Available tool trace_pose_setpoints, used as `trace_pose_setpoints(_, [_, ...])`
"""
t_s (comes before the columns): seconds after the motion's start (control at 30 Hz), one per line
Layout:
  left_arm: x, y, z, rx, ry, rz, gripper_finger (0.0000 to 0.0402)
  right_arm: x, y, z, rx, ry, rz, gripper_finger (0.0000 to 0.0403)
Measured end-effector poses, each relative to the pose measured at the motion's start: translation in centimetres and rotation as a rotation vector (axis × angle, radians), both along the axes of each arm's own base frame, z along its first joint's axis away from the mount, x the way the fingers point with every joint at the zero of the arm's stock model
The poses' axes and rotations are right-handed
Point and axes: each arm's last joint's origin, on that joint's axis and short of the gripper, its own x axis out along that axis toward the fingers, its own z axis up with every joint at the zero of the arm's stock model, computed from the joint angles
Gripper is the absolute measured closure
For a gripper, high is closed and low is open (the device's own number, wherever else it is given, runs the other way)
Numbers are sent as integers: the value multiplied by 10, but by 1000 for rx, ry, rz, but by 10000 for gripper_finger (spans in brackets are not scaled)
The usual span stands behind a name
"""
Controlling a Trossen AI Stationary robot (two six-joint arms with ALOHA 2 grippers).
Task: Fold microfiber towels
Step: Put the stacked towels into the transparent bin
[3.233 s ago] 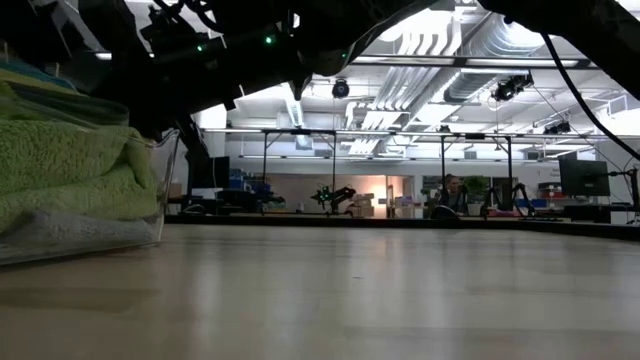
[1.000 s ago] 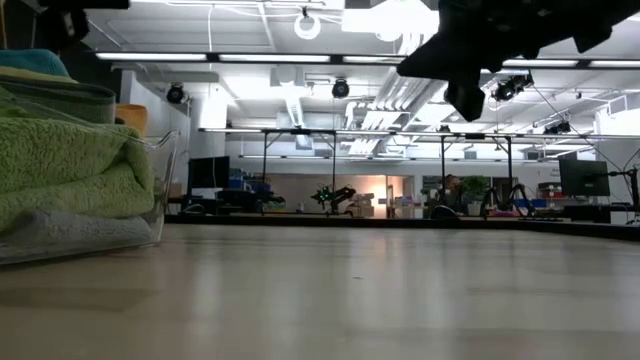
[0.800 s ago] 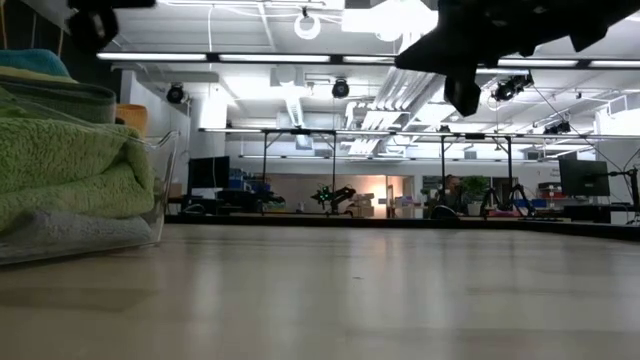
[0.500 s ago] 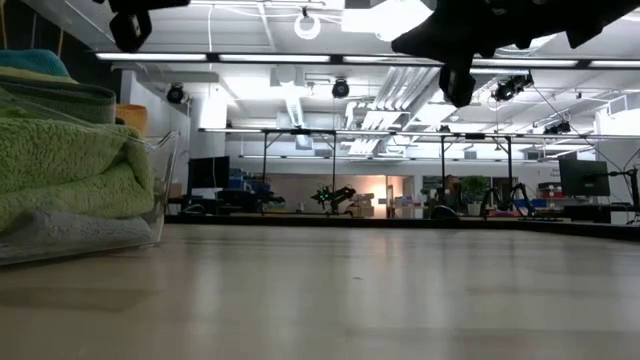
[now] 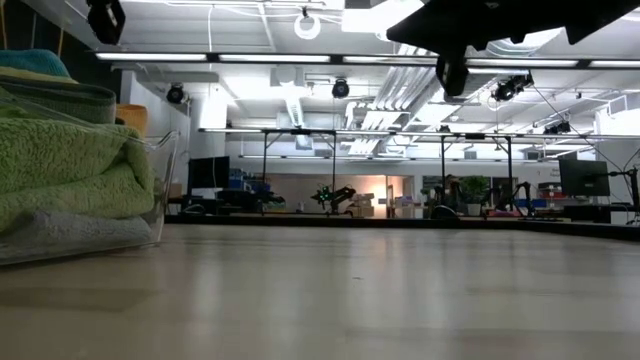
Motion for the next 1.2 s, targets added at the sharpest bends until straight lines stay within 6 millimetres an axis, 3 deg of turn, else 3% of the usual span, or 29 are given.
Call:
trace_pose_setpoints(0.37, [-13, 1, -6, -4, -37, 7, 401, 1, -7, 1, -9, -13, -39, 403])
trace_pose_setpoints(0.53, [-14, 3, -21, -117, 80, 78, 401, 1, -7, 2, 87, -29, -54, 403])
trace_pose_setpoints(0.67, [-13, 0, -38, -277, 231, 26, 402, 9, -1, -3, 151, -11, -31, 403])
trace_pose_setpoints(0.83, [-14, -6, -39, -414, 434, -43, 401, 48, 15, 1, 62, 106, 93, 403])
trace_pose_setpoints(1.03, [-11, -16, -31, -531, 752, -141, 402, 99, 33, -20, -40, 294, 312, 403])
trace_pose_setpoints(1.2, [-2, -31, -45, -644, 1027, -269, 402, 125, 40, -35, -29, 332, 399, 403])
